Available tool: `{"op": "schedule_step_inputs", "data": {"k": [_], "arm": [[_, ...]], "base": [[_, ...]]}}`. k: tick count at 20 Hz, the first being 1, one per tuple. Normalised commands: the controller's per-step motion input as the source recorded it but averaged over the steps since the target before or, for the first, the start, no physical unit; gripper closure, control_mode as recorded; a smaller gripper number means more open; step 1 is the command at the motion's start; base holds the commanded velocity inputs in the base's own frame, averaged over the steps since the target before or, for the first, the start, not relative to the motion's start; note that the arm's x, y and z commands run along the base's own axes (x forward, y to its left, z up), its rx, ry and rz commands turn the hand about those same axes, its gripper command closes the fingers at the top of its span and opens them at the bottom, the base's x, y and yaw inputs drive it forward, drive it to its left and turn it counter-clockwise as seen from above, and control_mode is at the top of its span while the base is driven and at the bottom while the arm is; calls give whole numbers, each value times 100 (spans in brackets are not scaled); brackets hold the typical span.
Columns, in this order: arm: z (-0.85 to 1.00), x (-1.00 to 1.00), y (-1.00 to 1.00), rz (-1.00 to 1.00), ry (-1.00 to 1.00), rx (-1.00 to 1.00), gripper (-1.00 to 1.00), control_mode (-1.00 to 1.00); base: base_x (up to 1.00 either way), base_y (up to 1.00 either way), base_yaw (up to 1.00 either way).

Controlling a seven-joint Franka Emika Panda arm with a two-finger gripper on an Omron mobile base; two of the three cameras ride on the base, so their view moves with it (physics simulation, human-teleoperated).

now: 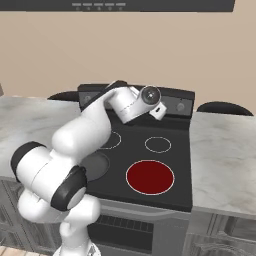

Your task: Turn off the front right burner of the stove.

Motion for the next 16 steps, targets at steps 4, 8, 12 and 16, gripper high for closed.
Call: {"op": "schedule_step_inputs", "data": {"k": [4, 8, 12, 16], "arm": [[-4, 22, -27, -7, 0, 11, -100, -100], [-14, 14, -25, -6, 0, 2, -100, -100], [-6, 22, -27, -4, -1, 2, -100, -100], [-3, 38, -23, -3, 0, 3, -100, -100]], "base": [[0, 0, 0], [0, 0, 0], [0, 0, 0], [0, 0, 0]]}}
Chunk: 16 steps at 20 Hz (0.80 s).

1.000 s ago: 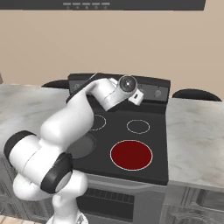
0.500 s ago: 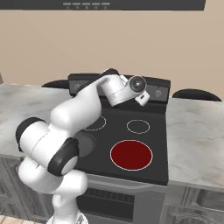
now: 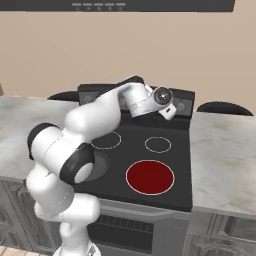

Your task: Turn off the front right burner of the stove.

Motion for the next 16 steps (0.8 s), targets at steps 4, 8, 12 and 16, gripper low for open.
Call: {"op": "schedule_step_inputs", "data": {"k": [4, 8, 12, 16], "arm": [[-6, 34, -22, -3, 0, 5, -100, -100], [-24, 12, -8, -5, -1, 7, -100, -100], [-16, 20, -11, -5, -3, 6, -100, -100], [-7, 36, -20, -3, -4, 4, -100, -100]], "base": [[0, 0, 0], [0, 0, 0], [0, 0, 0], [0, 0, 0]]}}
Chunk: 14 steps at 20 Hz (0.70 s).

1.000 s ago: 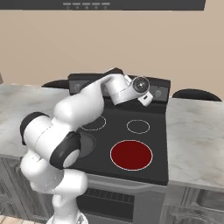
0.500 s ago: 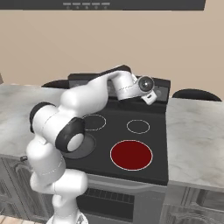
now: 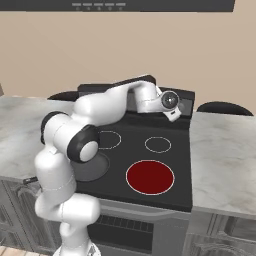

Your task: Turn off the front right burner of the stove.

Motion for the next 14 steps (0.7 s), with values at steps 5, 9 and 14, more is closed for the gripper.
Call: {"op": "schedule_step_inputs", "data": {"k": [5, 9, 14], "arm": [[-6, 33, -20, -2, -1, 6, -100, -100], [-13, 14, -17, -1, -2, 7, -100, -100], [-12, 10, -16, 0, -1, 9, -100, -100]], "base": [[0, 0, 0], [0, 0, 0], [0, 0, 0]]}}
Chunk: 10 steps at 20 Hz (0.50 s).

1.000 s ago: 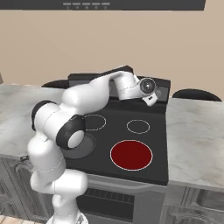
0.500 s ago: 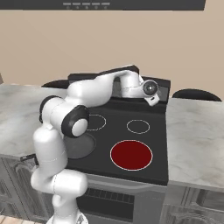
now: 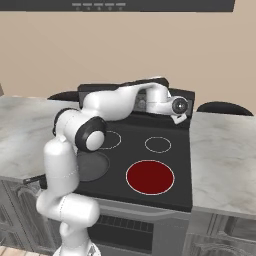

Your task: Turn off the front right burner of the stove.

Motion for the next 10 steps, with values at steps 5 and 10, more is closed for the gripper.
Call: {"op": "schedule_step_inputs", "data": {"k": [5, 10], "arm": [[-2, 34, -12, 0, 0, 11, -100, -100], [-5, 32, -25, 0, 0, 7, -100, -100]], "base": [[0, 0, 0], [0, 0, 0]]}}
